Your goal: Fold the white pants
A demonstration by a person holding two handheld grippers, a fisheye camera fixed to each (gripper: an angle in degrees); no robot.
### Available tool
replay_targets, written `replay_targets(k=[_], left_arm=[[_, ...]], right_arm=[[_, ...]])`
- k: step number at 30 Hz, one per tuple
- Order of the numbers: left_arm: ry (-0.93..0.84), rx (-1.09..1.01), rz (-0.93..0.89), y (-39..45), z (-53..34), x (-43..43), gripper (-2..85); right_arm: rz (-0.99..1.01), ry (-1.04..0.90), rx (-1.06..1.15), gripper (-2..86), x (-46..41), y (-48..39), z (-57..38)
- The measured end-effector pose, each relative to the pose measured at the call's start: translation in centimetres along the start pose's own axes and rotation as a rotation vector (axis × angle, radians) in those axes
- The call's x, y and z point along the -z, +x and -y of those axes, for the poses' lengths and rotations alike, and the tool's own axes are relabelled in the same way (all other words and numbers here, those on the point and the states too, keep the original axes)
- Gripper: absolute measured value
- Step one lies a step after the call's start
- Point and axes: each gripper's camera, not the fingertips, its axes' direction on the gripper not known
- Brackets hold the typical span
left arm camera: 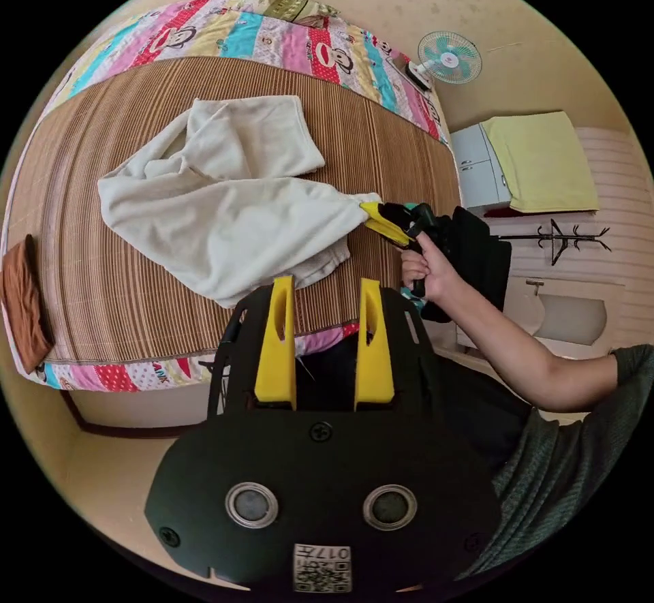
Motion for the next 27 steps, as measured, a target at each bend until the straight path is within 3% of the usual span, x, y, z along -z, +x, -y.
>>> replay_targets(k=[6,9,11,14,17,20,22,24,27], left_arm=[[-0.017,-0.247,0.236,6.1,2.4,-4.6,21.6],[-0.069,-0.426,0.372,11.2,2.2,-7.1,20.9],[-0.015,-0.452,0.538,13.2,1.4,-7.5,13.8],[0.061,-0.406,0.344,13.2,1.0,-4.9,4.0],[0.151,-0.312,0.094,12.5,0.9,-1.2,2.9],[0.248,-0.308,-0.004,13.6,0.2,2.6,2.5],[0.298,-0.302,-0.054,14.3,-0.1,4.9,2.4],[0.353,-0.315,-0.106,15.1,-0.7,7.0,2.4],[0.429,-0.342,-0.171,16.6,-1.8,10.2,2.3]], right_arm=[[0.034,-0.449,0.428,3.0,-7.2,-11.5,-2.4],[0.009,-0.482,0.487,3.0,-9.3,-14.7,-4.0],[-0.003,-0.497,0.517,3.1,-9.8,-16.3,-5.0],[-0.053,-0.458,0.562,3.3,-8.3,-19.5,-7.0],[-0.098,-0.421,0.676,3.5,-5.1,-22.5,-10.9],[-0.128,-0.191,0.739,2.9,0.8,-23.9,-16.4],[0.031,-0.001,0.715,2.8,6.5,-22.1,-20.9],[0.136,0.071,0.589,3.0,9.7,-18.7,-23.4],[0.118,0.102,0.169,7.0,12.0,-12.0,-26.7]])
